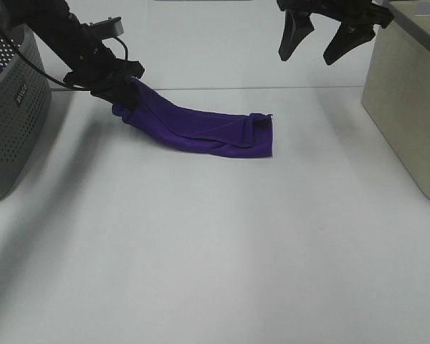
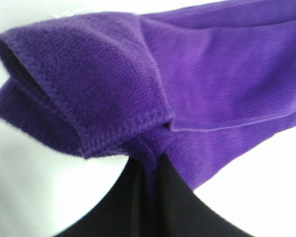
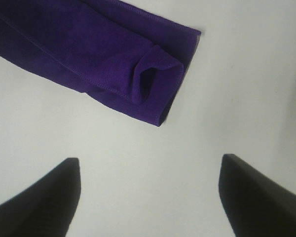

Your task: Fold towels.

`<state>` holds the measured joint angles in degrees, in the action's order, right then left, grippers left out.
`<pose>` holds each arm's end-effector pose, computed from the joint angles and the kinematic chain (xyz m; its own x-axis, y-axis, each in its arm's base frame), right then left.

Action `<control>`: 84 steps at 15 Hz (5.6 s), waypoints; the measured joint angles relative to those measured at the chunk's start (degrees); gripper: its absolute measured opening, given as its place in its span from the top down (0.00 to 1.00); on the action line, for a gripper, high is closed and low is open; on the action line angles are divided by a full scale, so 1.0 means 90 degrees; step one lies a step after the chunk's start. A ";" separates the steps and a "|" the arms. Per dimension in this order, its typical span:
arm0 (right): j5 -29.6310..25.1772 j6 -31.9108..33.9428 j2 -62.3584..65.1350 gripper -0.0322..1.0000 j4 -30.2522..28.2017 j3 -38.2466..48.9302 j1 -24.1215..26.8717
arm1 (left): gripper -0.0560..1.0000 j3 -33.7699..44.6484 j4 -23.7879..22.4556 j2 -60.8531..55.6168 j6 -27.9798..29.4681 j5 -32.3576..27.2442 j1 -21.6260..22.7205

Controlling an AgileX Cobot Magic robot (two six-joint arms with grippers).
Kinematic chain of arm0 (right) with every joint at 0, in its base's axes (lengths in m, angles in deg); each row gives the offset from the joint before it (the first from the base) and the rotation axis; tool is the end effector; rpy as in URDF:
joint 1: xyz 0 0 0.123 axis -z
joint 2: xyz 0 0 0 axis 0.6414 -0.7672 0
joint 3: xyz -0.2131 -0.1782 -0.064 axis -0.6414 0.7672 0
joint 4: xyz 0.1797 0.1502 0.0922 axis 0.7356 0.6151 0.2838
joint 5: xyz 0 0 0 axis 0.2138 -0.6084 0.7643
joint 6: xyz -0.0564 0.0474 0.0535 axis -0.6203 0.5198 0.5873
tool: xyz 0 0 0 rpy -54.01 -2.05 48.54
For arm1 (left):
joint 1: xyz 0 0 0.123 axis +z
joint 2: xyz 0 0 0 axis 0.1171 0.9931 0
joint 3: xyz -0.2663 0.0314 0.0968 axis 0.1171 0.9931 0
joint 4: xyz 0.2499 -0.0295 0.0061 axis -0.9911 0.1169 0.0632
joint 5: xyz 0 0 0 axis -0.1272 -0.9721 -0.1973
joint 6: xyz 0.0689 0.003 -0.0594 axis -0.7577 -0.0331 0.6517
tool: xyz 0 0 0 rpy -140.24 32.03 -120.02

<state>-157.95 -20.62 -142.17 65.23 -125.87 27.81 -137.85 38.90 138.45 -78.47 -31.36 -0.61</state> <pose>0.4485 0.1147 0.2834 -0.9151 -0.1889 -0.3561 -0.2690 0.9442 0.1904 0.5335 -0.1084 0.1542 -0.8987 0.2321 -0.3722 0.3714 0.8540 -0.3643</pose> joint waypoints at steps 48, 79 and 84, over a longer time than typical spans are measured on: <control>-0.0032 0.0853 0.7837 0.22 -0.1375 0.4698 0.0000 | 0.25 0.5227 -0.2782 -0.6430 0.1611 0.0497 0.0204; 0.1025 0.0503 1.3522 0.11 -0.1184 0.9715 0.0000 | 0.20 1.2471 -0.3018 -1.6762 0.1261 0.0993 0.1159; 0.1025 0.0503 1.3522 0.11 -0.1184 0.9715 0.0000 | 0.20 1.2471 -0.3018 -1.6762 0.1261 0.0993 0.1165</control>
<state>-148.72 -16.10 -20.47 54.57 -38.43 27.81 -25.61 11.74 -12.41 -67.12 -22.42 9.88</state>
